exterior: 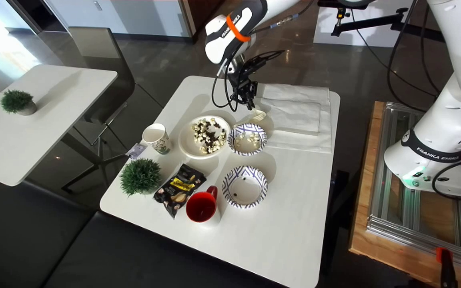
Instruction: Use the spoon to move some of the white bowl's objects to the empty plate
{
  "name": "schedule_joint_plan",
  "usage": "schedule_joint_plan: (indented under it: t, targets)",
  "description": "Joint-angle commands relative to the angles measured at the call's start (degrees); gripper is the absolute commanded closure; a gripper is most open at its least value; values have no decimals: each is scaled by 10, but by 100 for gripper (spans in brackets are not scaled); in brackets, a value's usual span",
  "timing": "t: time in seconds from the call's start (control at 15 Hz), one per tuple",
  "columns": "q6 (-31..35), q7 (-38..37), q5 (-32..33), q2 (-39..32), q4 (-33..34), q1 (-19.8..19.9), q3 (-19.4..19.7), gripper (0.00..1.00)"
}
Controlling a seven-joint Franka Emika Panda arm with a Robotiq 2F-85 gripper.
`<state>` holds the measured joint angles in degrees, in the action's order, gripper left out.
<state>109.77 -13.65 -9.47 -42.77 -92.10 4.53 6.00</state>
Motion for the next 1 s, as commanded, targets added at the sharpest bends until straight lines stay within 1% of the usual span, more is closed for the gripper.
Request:
schedule_joint_plan:
  t: [0.0,0.07,0.2,0.33,0.53,0.73,0.87,0.93]
  targets:
    - [38,-78,-23,74,-48,-16,2,96]
    - [61,-95,-29,85,-53,-19,1,97]
    - [123,-130,-15,99,-65,-35,8,97]
    - [201,-159,-2,108,-84,-49,14,97]
    - [326,-204,-25,113,-119,-64,10,97]
    - [458,-269,-22,106,-156,-96,16,97]
    - [520,-306,-21,104,-178,-118,18,97]
    - [537,-318,-23,105,-186,-127,17,97]
